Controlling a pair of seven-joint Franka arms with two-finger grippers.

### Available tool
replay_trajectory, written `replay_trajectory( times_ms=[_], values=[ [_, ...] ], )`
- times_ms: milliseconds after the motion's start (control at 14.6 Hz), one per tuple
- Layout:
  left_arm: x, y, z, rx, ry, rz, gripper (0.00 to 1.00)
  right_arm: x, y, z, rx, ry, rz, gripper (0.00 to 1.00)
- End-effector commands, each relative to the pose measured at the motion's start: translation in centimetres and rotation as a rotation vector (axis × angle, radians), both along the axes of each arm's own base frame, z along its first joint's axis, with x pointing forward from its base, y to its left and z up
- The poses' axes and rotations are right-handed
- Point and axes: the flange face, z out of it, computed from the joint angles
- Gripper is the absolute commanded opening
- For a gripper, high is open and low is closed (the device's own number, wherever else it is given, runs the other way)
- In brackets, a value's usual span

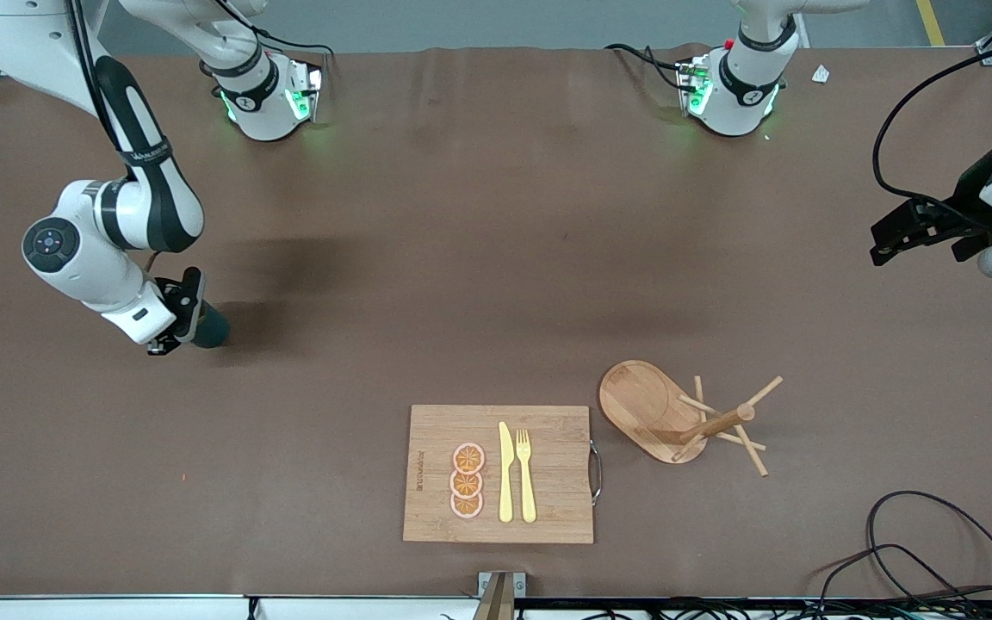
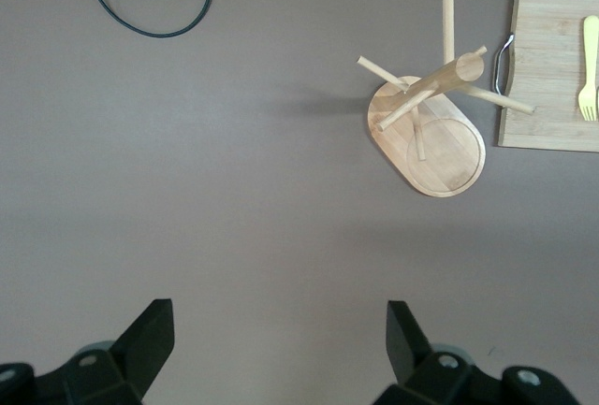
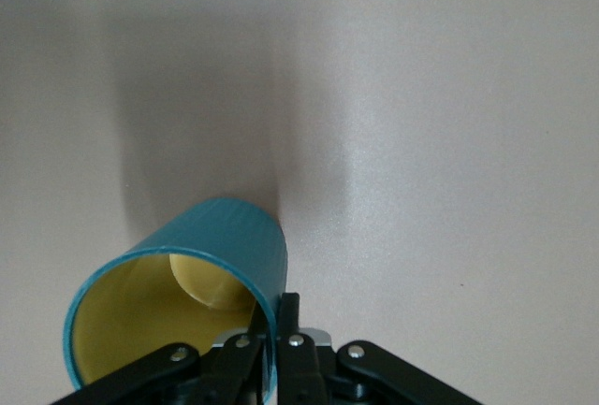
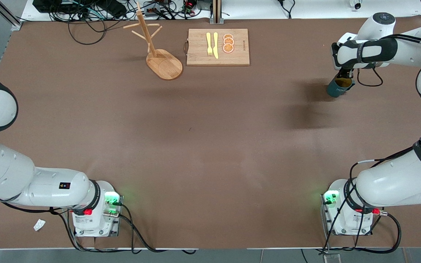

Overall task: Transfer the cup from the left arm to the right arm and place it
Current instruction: 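Set the mug down on the table and open the right gripper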

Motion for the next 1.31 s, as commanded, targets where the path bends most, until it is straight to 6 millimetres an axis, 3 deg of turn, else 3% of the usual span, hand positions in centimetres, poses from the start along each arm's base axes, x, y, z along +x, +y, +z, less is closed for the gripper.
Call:
replay_trajectory(
  times_ms=[0, 69, 275, 412, 618, 824, 962, 1237],
  values=[
    [0.1, -0.2, 0.5, -0.018, -0.004, -0.001, 1.00, -0.8, 0.6, -0.7, 0.004, -0.004, -0.035, 0.47],
    [0.1, -0.2, 0.5, -0.019, -0.006, -0.001, 1.00, -0.8, 0.6, -0.6, 0.004, -0.003, -0.051, 0.98],
    [0.1, -0.2, 0.6, -0.018, -0.004, 0.000, 1.00, -1.2, 0.8, -0.7, 0.004, 0.041, -0.122, 1.00],
    [0.1, -0.2, 0.5, -0.018, -0.003, 0.003, 1.00, -1.1, 0.8, 0.9, -0.001, 0.088, -0.204, 1.00],
    [0.0, -0.5, 0.6, -0.017, -0.005, 0.003, 1.00, 0.6, 0.4, 5.2, -0.011, 0.128, -0.332, 1.00],
    [-0.3, -0.4, 0.4, -0.015, 0.012, 0.005, 1.00, -0.1, -0.5, 10.4, -0.005, 0.091, -0.651, 1.00],
    [-0.2, -0.4, 0.4, -0.015, 0.014, 0.003, 1.00, -0.6, 0.0, 13.1, -0.004, 0.082, -0.791, 1.00],
    [-0.2, -0.4, 0.4, -0.015, 0.012, 0.003, 1.00, 0.9, 0.6, 18.5, 0.025, 0.085, -0.946, 1.00]
  ],
)
